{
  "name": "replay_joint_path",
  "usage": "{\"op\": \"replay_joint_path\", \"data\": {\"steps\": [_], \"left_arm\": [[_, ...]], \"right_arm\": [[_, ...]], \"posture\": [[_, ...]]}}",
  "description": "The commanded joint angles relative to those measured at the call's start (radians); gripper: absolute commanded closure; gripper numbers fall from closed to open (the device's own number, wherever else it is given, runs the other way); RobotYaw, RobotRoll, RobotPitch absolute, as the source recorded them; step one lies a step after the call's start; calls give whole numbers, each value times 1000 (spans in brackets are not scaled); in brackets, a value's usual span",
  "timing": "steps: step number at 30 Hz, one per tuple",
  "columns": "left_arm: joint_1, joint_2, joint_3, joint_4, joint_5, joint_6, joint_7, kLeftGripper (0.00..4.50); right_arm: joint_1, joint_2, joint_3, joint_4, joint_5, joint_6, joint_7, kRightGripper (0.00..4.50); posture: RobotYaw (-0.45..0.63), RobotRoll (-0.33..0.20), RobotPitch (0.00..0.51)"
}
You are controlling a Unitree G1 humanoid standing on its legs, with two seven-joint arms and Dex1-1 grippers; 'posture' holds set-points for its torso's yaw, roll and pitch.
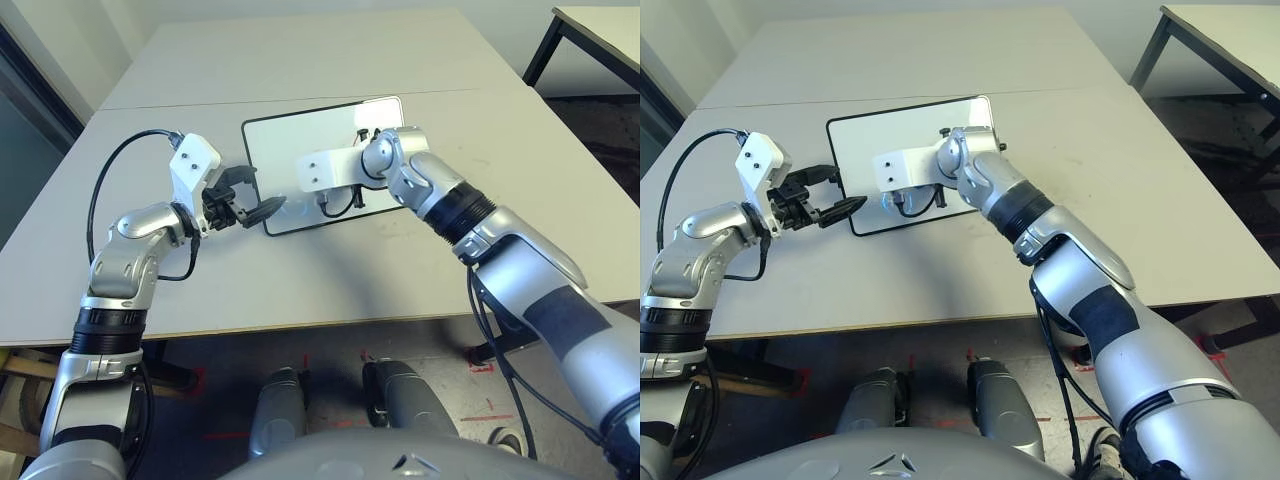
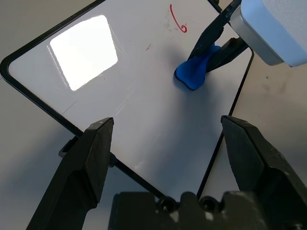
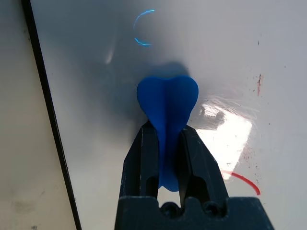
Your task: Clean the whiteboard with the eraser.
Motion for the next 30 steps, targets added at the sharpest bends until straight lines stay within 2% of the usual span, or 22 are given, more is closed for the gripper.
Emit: {"op": "replay_joint_path", "data": {"steps": [1, 18, 30], "left_arm": [[8, 1, 3, -17, 3, 3, 2, 0], [-7, -5, -2, 6, 6, -7, -6, 0], [-20, -8, -10, 28, 12, -19, -16, 0]], "right_arm": [[20, -15, 23, 9, -24, -17, -1, 4162], [88, -168, 8, -53, -46, -25, 38, 4162], [69, -246, -19, 55, -47, -42, -4, 4162]], "posture": [[-51, 0, 74], [-67, 0, 68], [-76, 0, 69]]}}
